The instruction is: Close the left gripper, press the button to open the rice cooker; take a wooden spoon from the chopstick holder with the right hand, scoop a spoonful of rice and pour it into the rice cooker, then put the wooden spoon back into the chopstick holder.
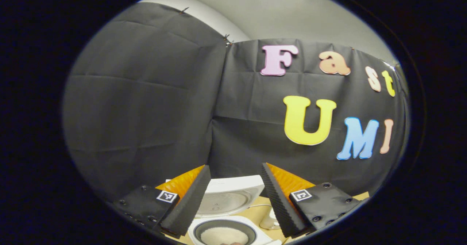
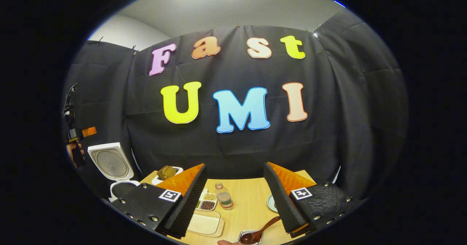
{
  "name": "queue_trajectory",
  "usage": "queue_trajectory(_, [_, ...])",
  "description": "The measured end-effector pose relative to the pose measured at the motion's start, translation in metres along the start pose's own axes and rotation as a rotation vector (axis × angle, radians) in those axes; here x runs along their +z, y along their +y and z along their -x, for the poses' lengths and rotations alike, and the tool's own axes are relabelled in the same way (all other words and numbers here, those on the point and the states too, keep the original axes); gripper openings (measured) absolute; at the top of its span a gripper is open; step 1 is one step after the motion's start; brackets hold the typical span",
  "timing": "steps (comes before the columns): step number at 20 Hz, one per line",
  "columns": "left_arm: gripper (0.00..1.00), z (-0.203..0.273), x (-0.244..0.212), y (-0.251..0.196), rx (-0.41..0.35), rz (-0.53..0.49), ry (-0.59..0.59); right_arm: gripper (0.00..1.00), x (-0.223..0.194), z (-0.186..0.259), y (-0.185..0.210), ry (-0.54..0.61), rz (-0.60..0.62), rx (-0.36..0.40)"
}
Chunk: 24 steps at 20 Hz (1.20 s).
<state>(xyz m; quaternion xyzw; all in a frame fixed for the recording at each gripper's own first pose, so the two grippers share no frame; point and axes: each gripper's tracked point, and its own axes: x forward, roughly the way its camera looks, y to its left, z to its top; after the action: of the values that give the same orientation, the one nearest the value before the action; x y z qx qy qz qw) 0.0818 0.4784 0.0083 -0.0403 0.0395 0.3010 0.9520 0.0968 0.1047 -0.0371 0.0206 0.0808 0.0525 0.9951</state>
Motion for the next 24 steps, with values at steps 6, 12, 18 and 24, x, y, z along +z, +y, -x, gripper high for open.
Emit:
queue_trajectory(6, [0.96,-0.089,-0.028,0.021,0.090,-0.010,0.114,0.94,-0.010,-0.017,-0.009,0.031,0.007,-0.011])
queue_trajectory(12, [0.96,-0.135,-0.067,0.021,0.157,-0.068,0.195,0.94,-0.013,-0.029,-0.017,0.043,0.010,-0.022])
queue_trajectory(18, [0.94,-0.134,-0.085,0.027,0.205,-0.093,0.257,0.94,-0.012,-0.032,-0.019,0.039,-0.006,-0.022])
queue_trajectory(24, [0.93,-0.134,-0.077,0.026,0.192,-0.103,0.216,0.94,-0.010,-0.025,-0.010,0.020,0.016,0.014])
